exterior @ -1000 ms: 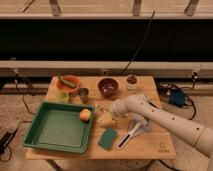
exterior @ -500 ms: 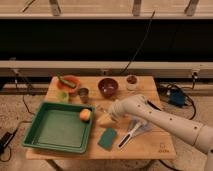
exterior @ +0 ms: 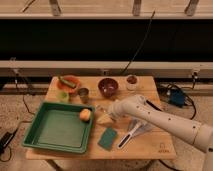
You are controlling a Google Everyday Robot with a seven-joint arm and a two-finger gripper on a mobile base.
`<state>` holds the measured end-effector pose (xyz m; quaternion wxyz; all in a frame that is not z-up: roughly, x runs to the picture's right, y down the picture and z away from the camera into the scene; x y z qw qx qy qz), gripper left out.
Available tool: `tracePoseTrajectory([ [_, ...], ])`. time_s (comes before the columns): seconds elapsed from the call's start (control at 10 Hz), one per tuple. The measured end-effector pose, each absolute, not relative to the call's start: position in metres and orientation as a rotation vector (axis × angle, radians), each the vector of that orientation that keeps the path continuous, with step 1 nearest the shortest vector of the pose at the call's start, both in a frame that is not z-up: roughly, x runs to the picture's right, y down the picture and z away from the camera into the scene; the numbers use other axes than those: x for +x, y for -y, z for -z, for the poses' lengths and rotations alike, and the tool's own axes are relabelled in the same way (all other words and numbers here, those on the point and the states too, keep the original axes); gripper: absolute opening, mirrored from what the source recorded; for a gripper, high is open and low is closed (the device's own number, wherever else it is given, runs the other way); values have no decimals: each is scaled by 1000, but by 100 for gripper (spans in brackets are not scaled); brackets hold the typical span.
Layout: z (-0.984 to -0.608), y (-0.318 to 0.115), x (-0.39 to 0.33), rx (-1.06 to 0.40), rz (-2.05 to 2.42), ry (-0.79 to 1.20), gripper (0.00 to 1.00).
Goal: Place fork in purple bowl
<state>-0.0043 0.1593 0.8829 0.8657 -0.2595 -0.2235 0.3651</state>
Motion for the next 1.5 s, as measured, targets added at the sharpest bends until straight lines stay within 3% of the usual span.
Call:
tracePoseTrajectory([
  [0.5,-884,-159,-2,-539,-774,463,11],
  [1.5,-888,-132,33,-497,-821,472,9],
])
